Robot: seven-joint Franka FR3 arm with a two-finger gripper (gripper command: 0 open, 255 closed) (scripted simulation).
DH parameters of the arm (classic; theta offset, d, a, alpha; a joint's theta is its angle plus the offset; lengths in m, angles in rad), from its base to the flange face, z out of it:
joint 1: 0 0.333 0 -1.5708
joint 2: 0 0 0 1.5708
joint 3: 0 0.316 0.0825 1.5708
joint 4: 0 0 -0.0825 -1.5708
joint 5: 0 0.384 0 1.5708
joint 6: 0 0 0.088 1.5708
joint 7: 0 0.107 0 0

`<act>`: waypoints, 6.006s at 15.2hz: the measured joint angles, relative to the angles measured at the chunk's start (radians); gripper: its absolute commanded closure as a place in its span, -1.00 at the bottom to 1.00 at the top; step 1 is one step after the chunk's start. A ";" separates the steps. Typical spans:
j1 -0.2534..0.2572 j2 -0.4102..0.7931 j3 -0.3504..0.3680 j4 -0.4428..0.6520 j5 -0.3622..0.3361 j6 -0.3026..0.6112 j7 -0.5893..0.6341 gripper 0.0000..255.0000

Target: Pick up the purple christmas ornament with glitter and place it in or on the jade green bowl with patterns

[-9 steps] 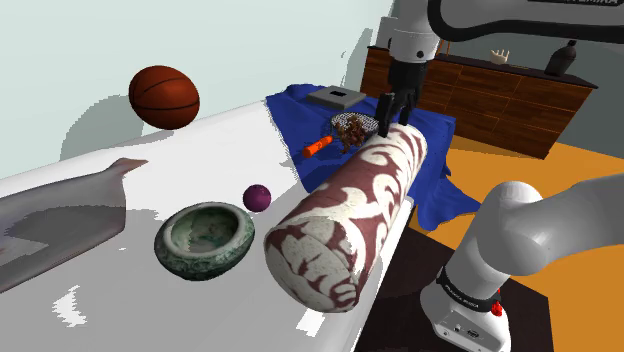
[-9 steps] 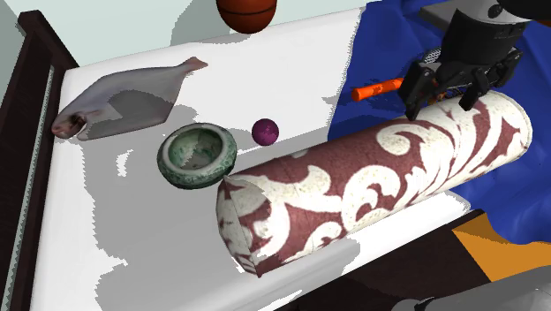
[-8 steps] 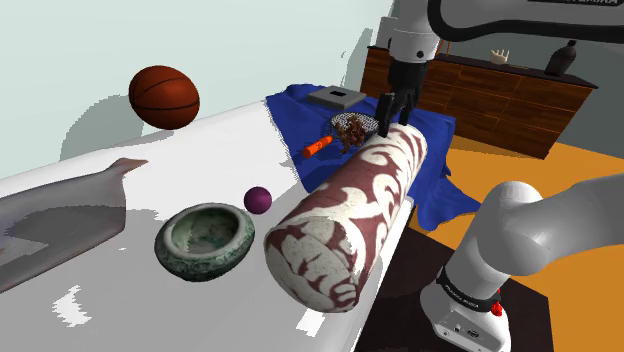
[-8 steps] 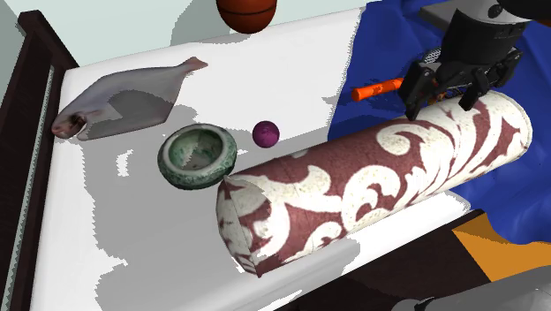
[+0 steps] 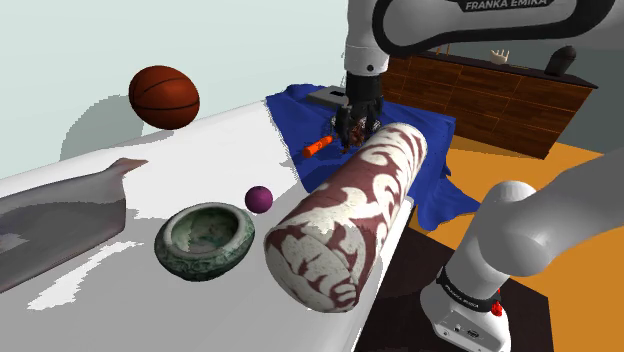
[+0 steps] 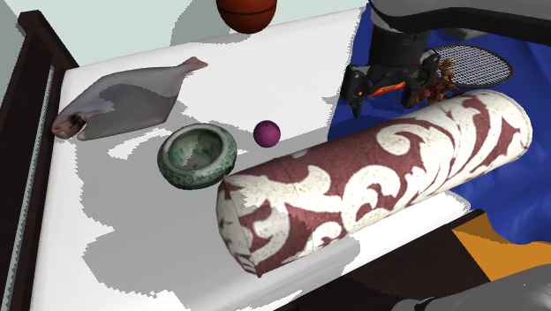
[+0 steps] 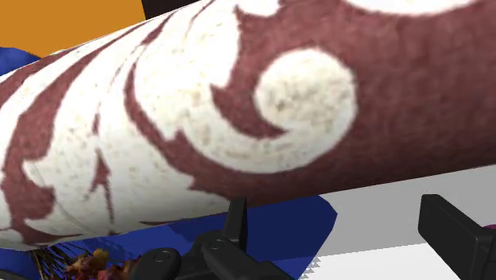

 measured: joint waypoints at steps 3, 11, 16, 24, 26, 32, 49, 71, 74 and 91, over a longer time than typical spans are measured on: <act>0.010 0.106 0.042 0.050 0.006 0.037 0.048 -1.00; 0.036 0.410 0.138 0.226 -0.019 0.106 0.179 -1.00; 0.062 0.613 0.177 0.382 -0.065 0.111 0.255 -1.00; 0.128 0.886 0.202 0.621 -0.135 0.086 0.348 -1.00; 0.127 0.891 0.201 0.604 -0.137 0.107 0.350 -1.00; 0.122 0.894 0.198 0.548 -0.142 0.165 0.354 -1.00; 0.121 0.886 0.198 0.554 -0.140 0.154 0.352 1.00; 0.128 0.837 0.208 0.782 -0.117 -0.119 0.318 1.00; 0.132 0.843 0.209 0.828 -0.119 -0.159 0.316 1.00; 0.322 1.003 0.277 1.134 -0.142 -0.333 0.528 1.00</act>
